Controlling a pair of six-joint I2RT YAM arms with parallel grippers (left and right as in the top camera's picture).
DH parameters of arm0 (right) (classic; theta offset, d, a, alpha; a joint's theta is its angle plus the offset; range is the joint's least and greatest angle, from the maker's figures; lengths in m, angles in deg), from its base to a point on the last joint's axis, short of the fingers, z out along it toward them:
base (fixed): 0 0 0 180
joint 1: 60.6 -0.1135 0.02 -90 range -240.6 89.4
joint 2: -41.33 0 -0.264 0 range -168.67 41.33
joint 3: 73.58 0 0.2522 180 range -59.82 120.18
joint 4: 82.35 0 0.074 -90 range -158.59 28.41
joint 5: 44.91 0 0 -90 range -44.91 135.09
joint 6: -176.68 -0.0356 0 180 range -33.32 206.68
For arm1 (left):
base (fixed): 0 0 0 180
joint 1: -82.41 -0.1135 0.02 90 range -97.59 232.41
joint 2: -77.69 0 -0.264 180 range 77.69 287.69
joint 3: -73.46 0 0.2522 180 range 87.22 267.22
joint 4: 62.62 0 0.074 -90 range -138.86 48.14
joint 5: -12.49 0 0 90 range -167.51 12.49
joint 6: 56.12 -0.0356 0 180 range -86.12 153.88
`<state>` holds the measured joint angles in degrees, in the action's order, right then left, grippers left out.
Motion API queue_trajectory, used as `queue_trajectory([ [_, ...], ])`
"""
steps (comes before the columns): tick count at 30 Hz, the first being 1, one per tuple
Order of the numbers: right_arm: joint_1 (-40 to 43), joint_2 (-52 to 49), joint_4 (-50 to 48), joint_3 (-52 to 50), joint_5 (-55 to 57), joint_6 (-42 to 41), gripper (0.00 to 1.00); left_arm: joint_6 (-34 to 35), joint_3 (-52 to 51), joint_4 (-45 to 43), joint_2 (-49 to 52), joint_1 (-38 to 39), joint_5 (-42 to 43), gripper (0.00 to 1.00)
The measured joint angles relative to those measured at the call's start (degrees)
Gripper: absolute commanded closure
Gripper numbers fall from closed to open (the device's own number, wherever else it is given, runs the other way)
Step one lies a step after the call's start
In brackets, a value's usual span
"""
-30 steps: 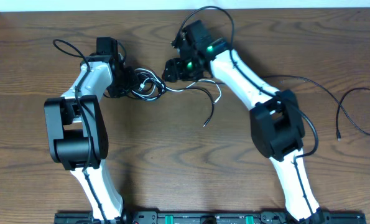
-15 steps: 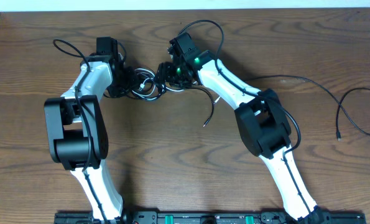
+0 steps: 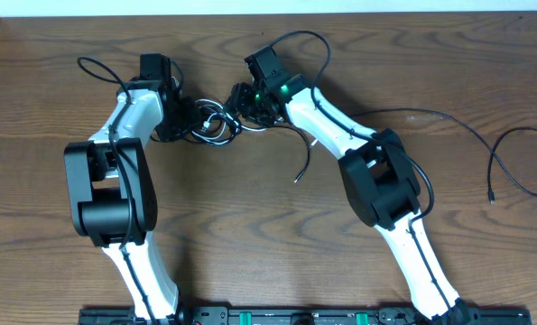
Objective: Untangle cables
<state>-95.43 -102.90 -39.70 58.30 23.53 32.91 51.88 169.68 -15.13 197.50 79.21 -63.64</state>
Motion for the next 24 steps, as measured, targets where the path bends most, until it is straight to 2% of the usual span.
queue_trajectory([
  [2,-0.4,-0.4,-1.1,0.1,0.2,-1.9,0.50,0.0,0.0,0.0,0.0,0.0,0.0,0.59],
  [6,-1.1,-1.8,-5.9,0.2,0.0,-4.8,0.50,0.0,0.0,0.0,0.0,0.0,0.0,0.59],
  [8,-1.2,-2.2,-6.8,0.3,-0.4,-5.4,0.54,0.0,0.0,0.0,0.0,0.0,0.0,0.59],
  [9,-1.2,-2.3,-7.0,0.4,-0.6,-5.7,0.60,0.0,0.0,0.0,0.0,0.0,0.0,0.59],
  [11,-1.1,-2.6,-7.1,0.5,-0.6,-6.2,0.79,0.0,0.0,0.0,0.0,0.0,0.0,0.59],
  [13,-1.1,-3.1,-7.2,0.5,-0.5,-6.5,0.88,0.0,0.0,0.0,0.0,0.0,0.0,0.59],
  [14,-1.1,-3.4,-7.4,0.6,-0.6,-6.8,0.98,0.0,0.0,0.0,0.0,0.0,0.0,0.59],
  [24,0.2,-4.2,-9.0,0.5,-4.1,-0.6,0.99,0.0,0.0,-0.1,0.0,0.0,0.0,0.59],
])
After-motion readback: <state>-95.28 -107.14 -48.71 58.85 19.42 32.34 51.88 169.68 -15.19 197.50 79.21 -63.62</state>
